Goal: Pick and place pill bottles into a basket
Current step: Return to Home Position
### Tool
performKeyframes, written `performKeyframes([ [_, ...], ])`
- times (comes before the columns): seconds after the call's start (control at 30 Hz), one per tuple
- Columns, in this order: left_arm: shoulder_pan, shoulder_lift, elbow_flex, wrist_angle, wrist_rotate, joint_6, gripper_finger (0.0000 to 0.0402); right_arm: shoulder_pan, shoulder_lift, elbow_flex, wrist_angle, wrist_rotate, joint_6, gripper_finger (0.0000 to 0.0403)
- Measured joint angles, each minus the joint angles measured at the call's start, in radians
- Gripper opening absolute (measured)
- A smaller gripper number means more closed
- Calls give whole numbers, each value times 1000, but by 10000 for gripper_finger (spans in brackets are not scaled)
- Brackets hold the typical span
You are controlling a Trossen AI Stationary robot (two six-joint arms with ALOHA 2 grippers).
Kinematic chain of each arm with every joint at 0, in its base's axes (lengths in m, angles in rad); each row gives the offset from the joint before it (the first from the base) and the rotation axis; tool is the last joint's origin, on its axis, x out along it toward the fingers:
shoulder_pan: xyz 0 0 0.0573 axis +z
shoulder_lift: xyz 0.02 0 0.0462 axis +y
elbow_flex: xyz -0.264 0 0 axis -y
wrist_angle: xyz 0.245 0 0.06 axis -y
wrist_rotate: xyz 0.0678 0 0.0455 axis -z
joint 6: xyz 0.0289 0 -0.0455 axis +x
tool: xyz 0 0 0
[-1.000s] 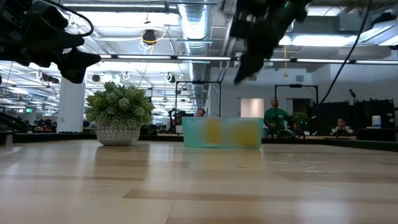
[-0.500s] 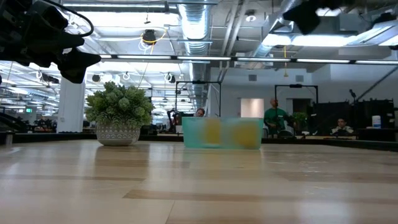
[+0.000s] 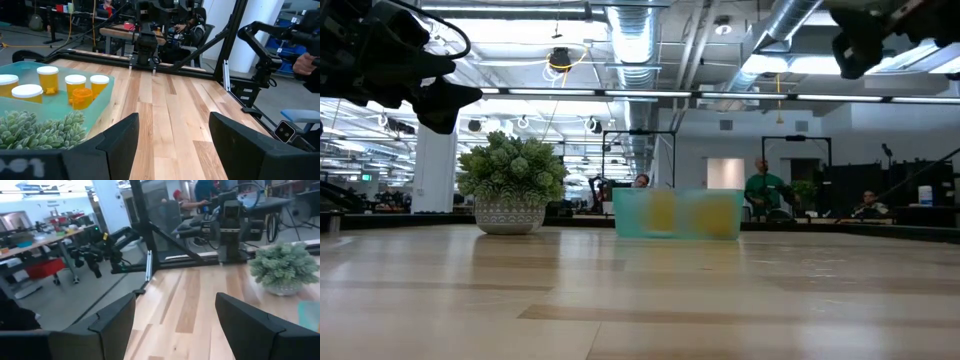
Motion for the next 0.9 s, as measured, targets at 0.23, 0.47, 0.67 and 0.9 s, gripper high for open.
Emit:
performKeyframes([
  [0.23,0,0,0,0,0,0,231,62,-121,-89,63,23,-1,270],
  [0.47,0,0,0,0,0,1,231,115,-229,-185,159,48,-9,270],
  [0.67,0,0,0,0,0,1,231,160,-284,-267,271,48,-37,270],
  [0.9,0,0,0,0,0,1,231,175,-307,-302,298,43,-53,270],
])
